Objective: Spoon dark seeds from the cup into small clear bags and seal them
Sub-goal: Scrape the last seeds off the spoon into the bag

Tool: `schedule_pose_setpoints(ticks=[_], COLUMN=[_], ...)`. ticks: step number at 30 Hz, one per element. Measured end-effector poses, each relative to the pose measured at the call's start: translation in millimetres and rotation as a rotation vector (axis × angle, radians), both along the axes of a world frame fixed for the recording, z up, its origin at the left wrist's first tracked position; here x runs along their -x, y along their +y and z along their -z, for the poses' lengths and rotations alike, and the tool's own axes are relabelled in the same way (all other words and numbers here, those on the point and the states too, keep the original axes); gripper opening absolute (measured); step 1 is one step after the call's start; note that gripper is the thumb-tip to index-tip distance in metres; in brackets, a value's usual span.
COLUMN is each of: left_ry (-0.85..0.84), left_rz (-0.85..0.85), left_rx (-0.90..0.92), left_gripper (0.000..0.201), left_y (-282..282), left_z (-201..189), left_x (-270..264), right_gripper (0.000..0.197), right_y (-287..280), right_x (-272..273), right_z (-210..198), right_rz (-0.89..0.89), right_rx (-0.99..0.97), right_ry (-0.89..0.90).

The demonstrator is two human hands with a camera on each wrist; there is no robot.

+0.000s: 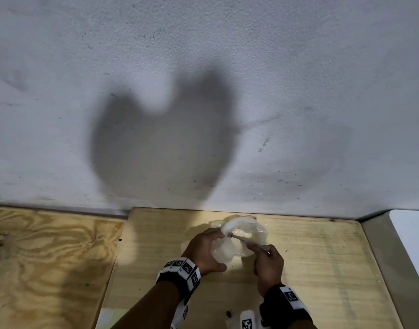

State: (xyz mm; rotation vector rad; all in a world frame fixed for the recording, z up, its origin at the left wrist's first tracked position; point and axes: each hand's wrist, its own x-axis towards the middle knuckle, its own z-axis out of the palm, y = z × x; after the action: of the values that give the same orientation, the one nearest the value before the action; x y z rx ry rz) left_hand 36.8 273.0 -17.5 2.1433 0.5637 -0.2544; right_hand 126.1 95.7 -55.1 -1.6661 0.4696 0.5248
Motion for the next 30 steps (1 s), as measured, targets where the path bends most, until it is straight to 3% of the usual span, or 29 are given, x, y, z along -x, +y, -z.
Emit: schedule_pose_setpoints(ticks=[8,14,22,25,30], left_ry=[-0.011,-0.034,0.01,0.015,0.033], left_rz=[0.012,-0.197,-0.328,-0.353,-0.318], left_rx=[-0.026,0.11,0.199,0.238,0.229], left_gripper=[0.088,0.082,0.086,0.09,0.075], left_y=[-0.1,5.8,23.1,25.8,23.5], left_z=[0.4,-1.3,-5.3,-6.7,-6.2], left_x=[8.1,2.0,-8.0,-11.0,-11.5], right_gripper=[0.021,0.029,0.015,0.023,0.03], right_y=[-1.6,-11.2,-31.4,-35.9,-35.6], right_x=[-3.8,-11.0,-24.0,-27.5,-34.8], right_z=[-6.9,-18.8,-33.3,-45.4,-66.6], right_rz=[0.05,0.075,0.031,0.032,0.069], right_rx=[-0.05,-0.05,-0.036,-0.1,-0.191], right_ry=[0.095,0.093,0.042,0.013,-0.019])
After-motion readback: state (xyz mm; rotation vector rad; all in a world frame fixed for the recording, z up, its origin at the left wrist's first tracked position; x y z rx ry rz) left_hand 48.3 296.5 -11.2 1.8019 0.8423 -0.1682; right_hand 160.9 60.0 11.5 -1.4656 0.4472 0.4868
